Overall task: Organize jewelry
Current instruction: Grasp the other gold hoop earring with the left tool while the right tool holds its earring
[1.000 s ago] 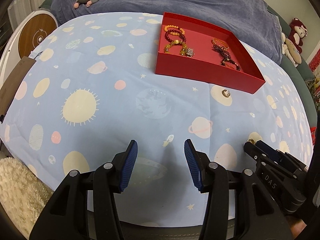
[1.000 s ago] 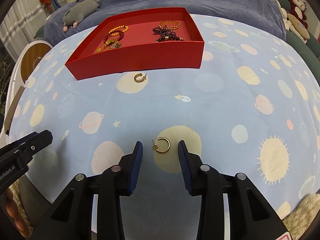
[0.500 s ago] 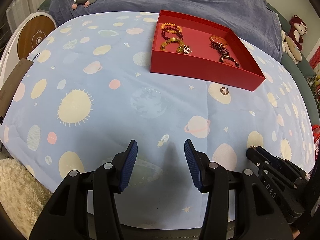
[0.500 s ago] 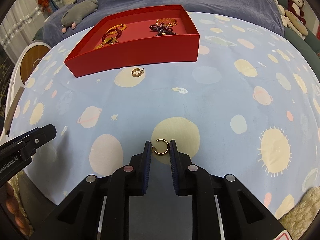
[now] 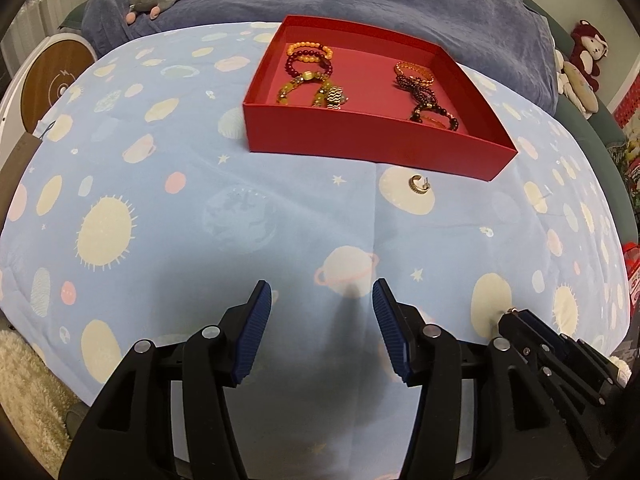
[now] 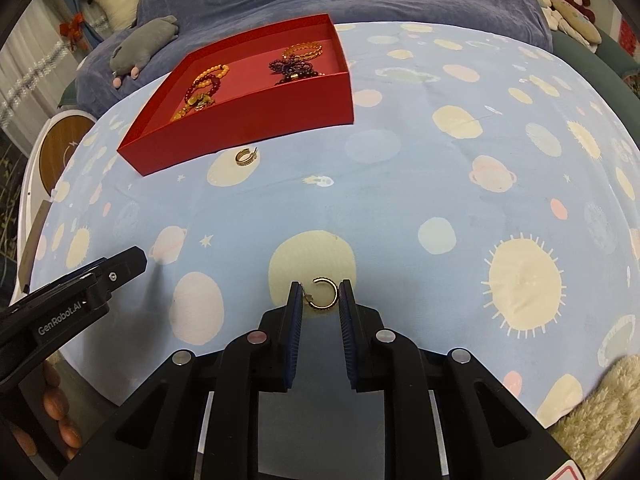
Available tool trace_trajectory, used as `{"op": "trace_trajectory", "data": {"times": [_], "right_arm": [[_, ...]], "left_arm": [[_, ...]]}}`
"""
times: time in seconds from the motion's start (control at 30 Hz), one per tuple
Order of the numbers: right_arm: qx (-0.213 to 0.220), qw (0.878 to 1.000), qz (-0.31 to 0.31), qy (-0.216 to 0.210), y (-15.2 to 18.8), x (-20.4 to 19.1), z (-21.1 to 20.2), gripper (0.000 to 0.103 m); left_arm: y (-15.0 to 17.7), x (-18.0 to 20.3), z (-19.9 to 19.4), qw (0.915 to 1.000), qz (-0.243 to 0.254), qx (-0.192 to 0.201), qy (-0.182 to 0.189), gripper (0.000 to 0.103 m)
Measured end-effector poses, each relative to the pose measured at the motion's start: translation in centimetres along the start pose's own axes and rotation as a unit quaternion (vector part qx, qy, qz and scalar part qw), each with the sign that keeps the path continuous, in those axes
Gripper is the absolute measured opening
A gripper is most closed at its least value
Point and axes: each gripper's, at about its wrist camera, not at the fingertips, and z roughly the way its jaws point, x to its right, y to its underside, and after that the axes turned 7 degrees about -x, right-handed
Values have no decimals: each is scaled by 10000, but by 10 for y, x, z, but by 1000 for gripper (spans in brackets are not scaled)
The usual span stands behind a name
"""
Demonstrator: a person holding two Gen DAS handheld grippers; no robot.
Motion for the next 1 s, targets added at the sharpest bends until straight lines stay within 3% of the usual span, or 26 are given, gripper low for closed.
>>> {"op": "trace_trajectory", "data": {"times": [0.63, 0.73, 0.9, 1.0], "right_arm": [[-61, 9998, 176, 27, -19, 25, 9, 17], [-24, 9999, 119, 79, -26, 26, 11, 17], [20, 9999, 57, 137, -37, 28, 15, 17], [31, 9999, 59, 127, -41, 27, 16, 17]], "left_arm": [[-68, 67, 56, 9995, 270, 101, 160, 52], [-70, 69, 59, 9993, 326, 190, 31, 46], [-70, 67, 59, 9990, 369, 240, 4, 18], [-67, 65, 57, 9988, 406, 280, 15, 18]]}}
